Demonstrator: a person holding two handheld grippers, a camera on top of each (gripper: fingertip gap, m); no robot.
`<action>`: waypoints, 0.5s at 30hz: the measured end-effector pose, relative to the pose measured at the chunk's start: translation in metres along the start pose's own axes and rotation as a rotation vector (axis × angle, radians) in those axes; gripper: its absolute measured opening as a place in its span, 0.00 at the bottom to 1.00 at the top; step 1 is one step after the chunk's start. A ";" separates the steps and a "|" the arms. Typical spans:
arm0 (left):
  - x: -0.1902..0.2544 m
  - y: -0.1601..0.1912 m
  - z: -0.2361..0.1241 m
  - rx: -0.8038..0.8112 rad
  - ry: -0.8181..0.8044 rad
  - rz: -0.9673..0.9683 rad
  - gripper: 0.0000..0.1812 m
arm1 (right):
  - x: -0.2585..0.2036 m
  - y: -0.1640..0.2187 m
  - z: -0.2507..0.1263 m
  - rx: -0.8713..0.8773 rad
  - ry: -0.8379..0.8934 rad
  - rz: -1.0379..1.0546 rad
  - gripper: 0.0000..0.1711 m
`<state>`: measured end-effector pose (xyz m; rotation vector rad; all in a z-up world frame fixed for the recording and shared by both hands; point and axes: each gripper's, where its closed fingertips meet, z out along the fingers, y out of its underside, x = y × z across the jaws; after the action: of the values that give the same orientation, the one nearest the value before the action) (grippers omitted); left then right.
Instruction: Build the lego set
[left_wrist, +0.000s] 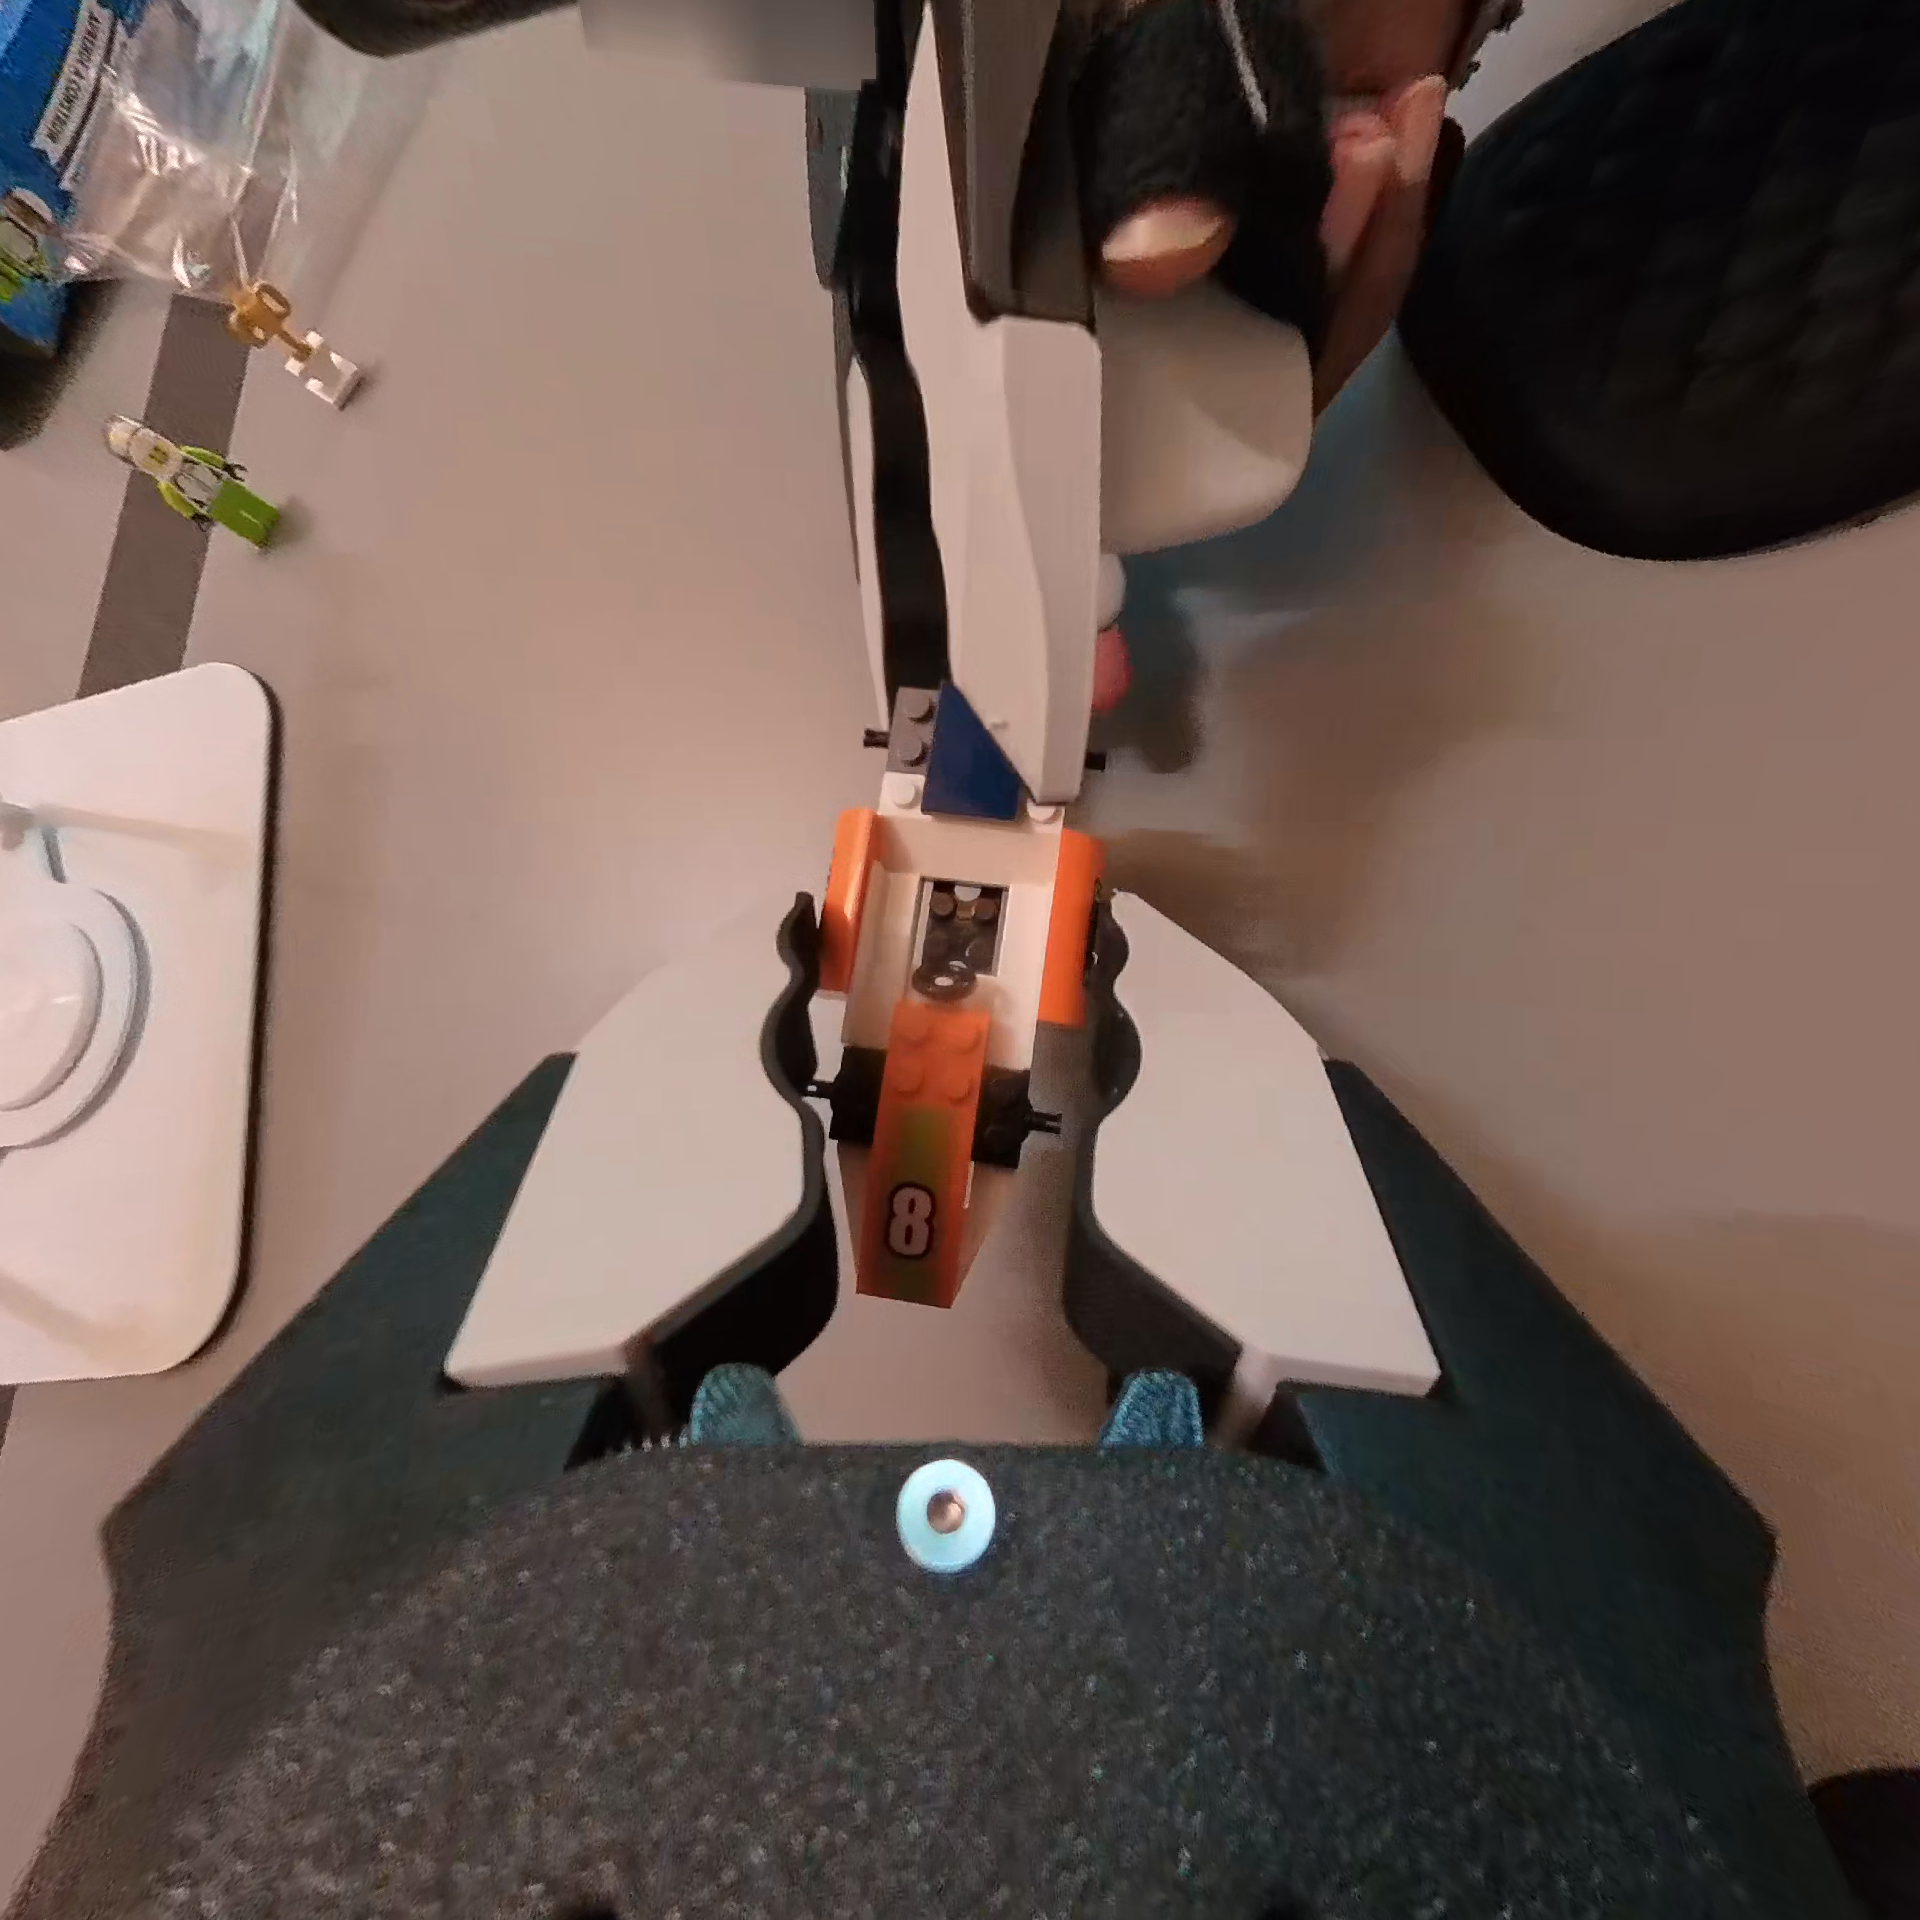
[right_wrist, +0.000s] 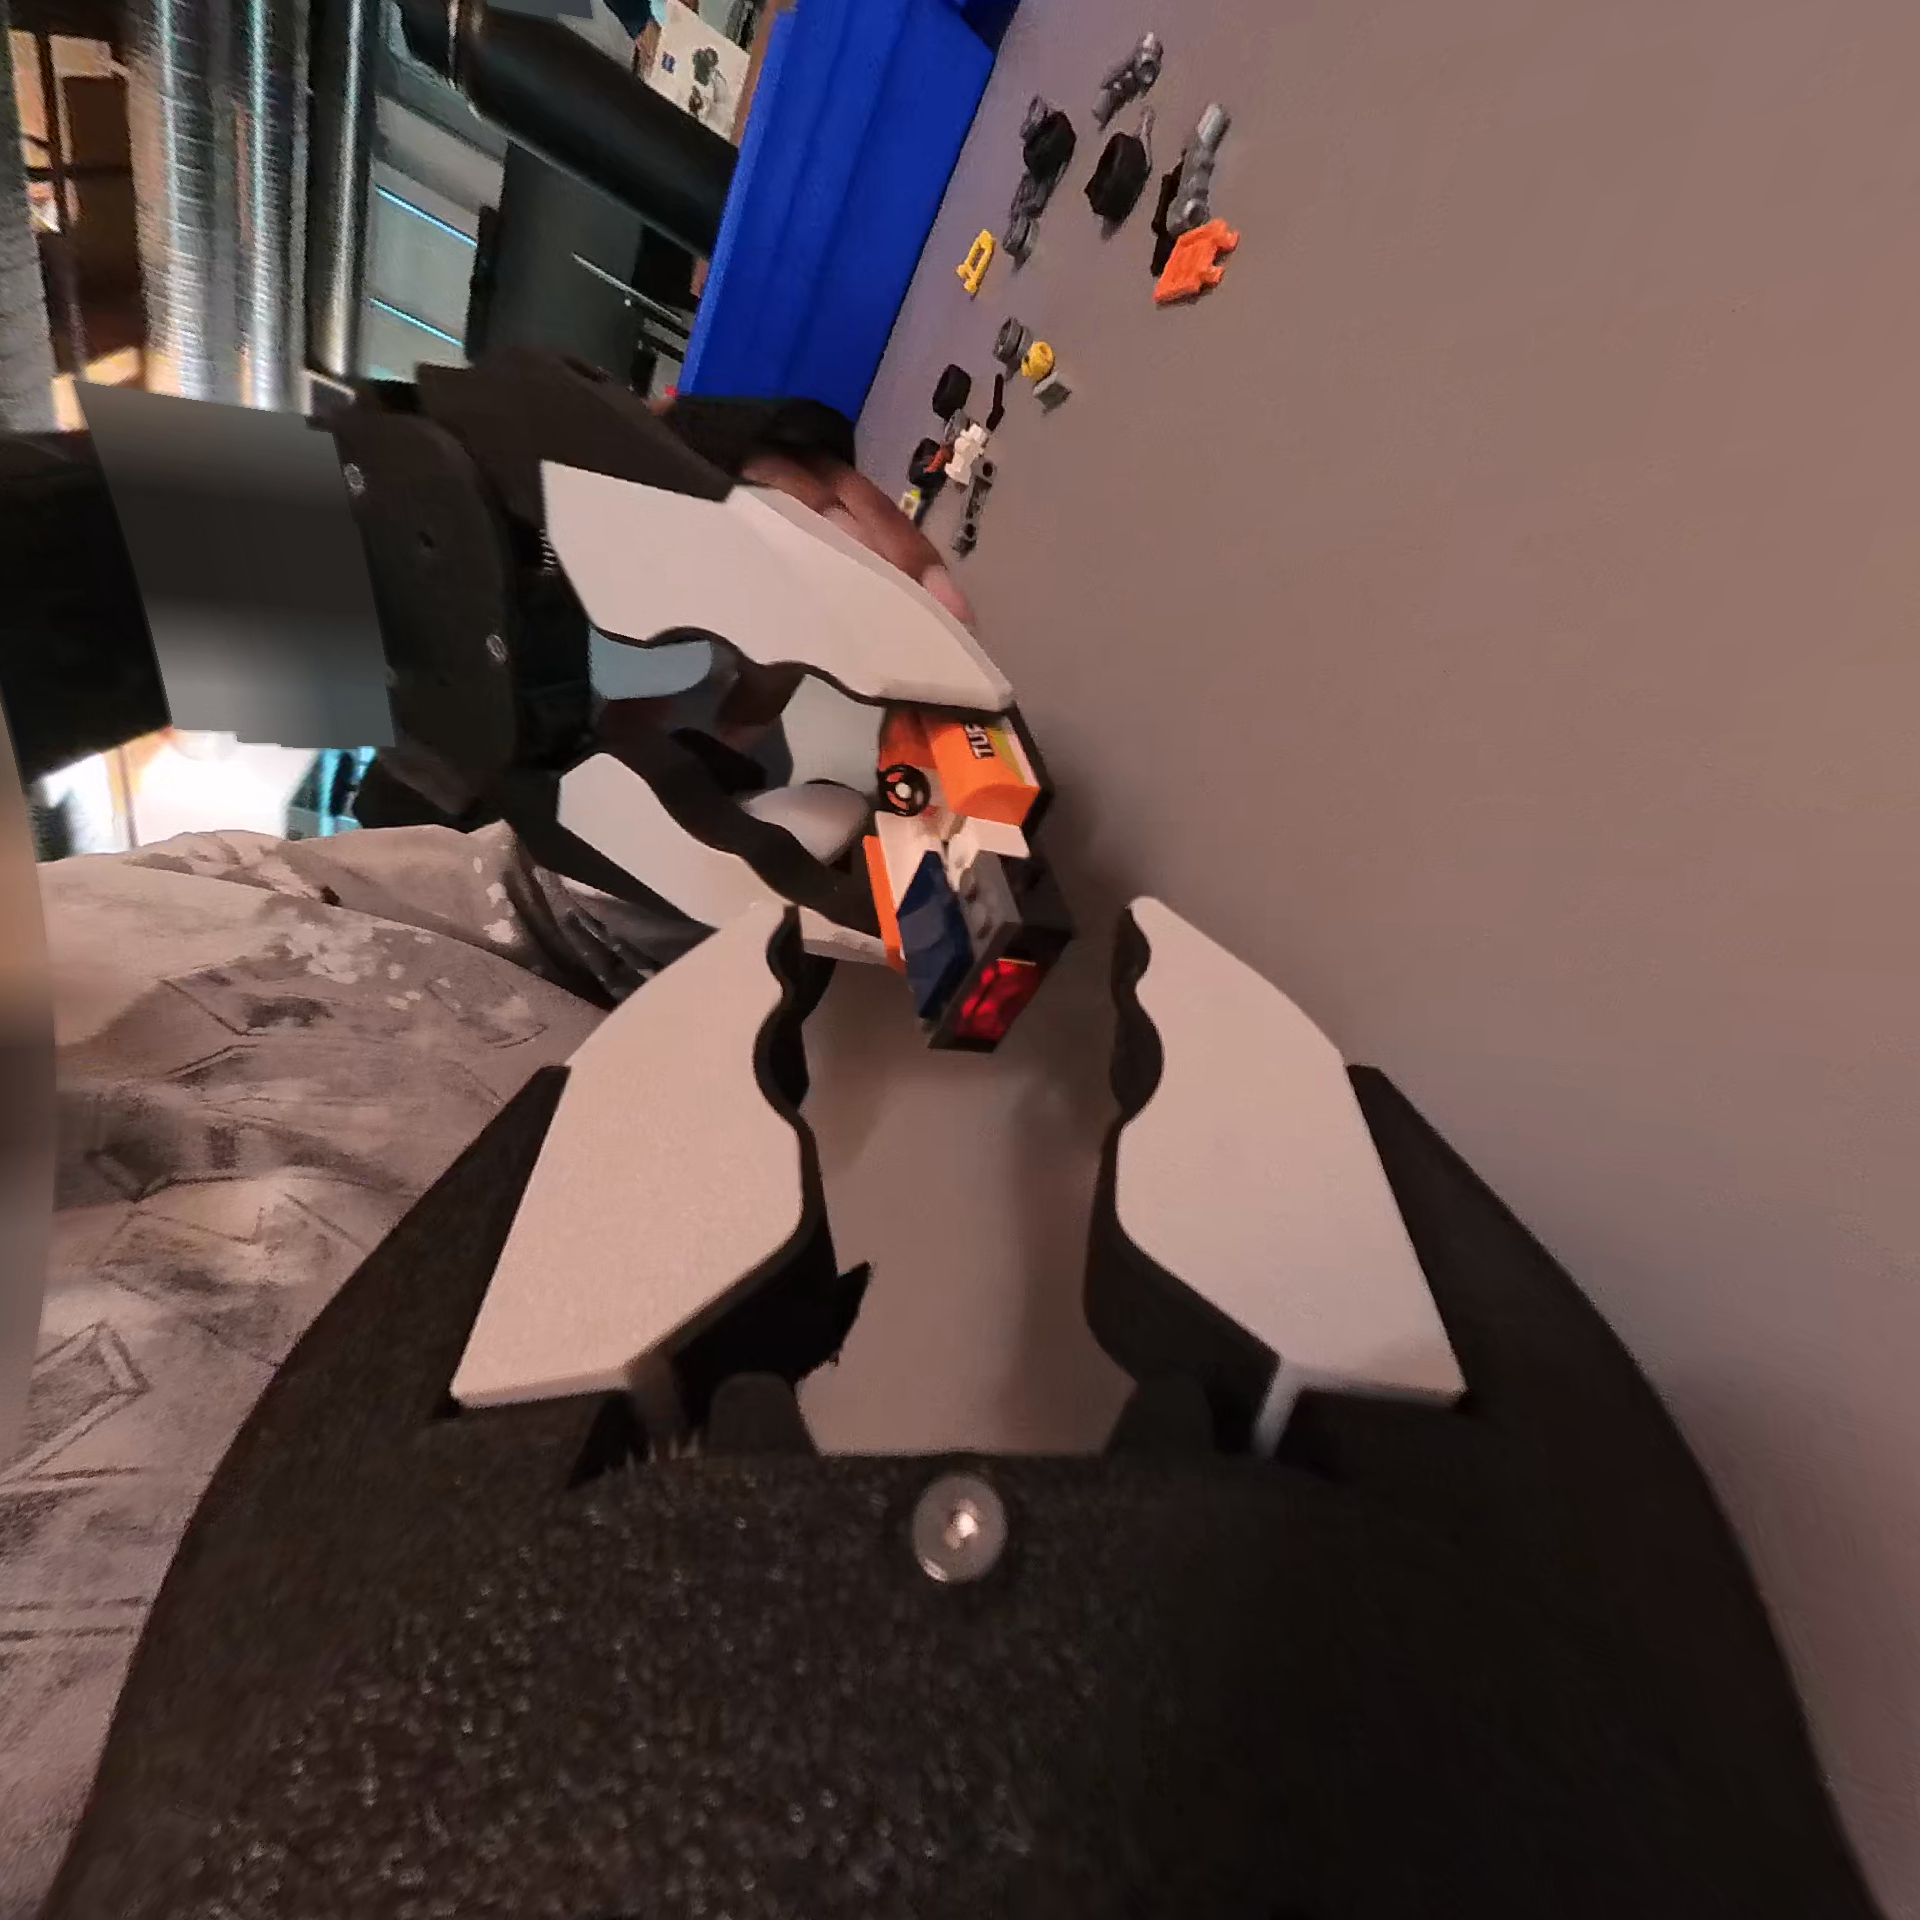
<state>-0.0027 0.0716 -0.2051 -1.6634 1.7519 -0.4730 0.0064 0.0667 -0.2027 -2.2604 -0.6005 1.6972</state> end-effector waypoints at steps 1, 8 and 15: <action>0.000 0.001 -0.001 -0.001 0.000 0.002 0.28 | 0.000 0.000 0.001 0.001 -0.007 0.005 0.32; 0.001 0.003 -0.006 0.002 0.012 0.004 0.28 | -0.005 -0.002 0.006 0.016 -0.073 0.042 0.20; 0.004 0.002 -0.008 0.008 0.024 0.029 0.27 | -0.007 0.000 0.005 0.038 -0.106 0.048 0.14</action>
<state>-0.0094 0.0667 -0.2021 -1.6305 1.7869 -0.4883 -0.0004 0.0628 -0.1983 -2.1872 -0.5356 1.8449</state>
